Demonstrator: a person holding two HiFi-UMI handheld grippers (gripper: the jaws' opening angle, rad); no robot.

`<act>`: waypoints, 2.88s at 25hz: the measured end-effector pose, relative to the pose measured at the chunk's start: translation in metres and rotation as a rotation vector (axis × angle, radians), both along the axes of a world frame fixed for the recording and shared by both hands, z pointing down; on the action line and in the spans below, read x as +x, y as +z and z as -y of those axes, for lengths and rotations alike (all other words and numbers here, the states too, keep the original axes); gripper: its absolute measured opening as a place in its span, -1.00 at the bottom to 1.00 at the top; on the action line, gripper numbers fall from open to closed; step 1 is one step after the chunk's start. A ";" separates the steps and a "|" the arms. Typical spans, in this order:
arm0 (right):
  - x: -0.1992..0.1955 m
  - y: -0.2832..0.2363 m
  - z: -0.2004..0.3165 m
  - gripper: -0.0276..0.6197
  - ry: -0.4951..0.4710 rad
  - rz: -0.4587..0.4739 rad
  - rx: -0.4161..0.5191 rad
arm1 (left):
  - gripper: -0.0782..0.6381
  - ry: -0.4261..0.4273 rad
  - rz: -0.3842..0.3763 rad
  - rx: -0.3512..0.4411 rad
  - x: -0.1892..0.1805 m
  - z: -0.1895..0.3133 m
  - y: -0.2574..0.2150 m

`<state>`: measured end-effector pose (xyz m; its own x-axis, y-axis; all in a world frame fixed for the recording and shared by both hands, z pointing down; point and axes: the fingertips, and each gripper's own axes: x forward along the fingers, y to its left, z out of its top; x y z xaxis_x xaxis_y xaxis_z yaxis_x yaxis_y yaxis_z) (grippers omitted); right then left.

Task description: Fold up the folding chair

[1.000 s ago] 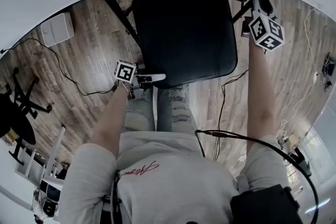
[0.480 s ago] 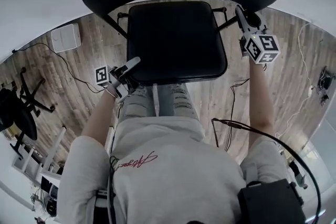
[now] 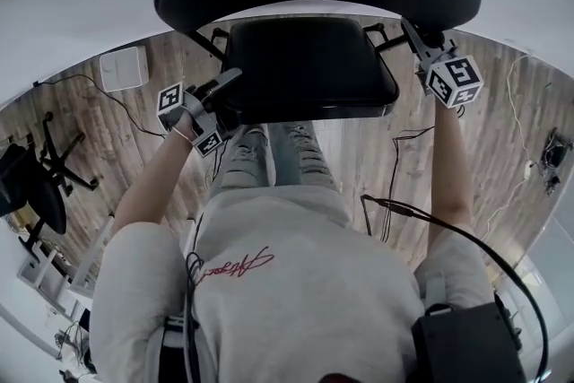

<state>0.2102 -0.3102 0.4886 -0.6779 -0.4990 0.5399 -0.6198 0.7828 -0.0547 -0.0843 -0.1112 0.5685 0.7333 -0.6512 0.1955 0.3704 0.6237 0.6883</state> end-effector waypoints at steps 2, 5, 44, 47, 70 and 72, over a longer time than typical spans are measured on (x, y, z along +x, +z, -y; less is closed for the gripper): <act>-0.011 -0.017 0.006 -0.82 -0.027 0.036 0.058 | -0.32 0.003 0.005 -0.040 -0.009 0.021 -0.005; -0.023 -0.029 0.013 -0.83 -0.041 0.083 0.119 | -0.31 0.011 0.000 -0.093 -0.018 0.042 -0.006; -0.025 -0.033 0.014 -0.85 -0.103 0.193 0.171 | -0.29 0.003 -0.015 -0.184 -0.031 0.107 -0.008; -0.024 -0.037 0.015 -0.85 -0.092 0.213 0.184 | -0.14 -0.011 -0.033 -0.043 -0.027 0.111 -0.022; 0.009 -0.024 0.016 -0.38 0.092 0.196 0.213 | 0.01 0.041 0.128 0.651 -0.067 0.050 -0.069; 0.021 -0.018 0.005 -0.38 0.171 0.211 0.219 | -0.30 0.036 0.214 0.702 -0.057 0.045 -0.080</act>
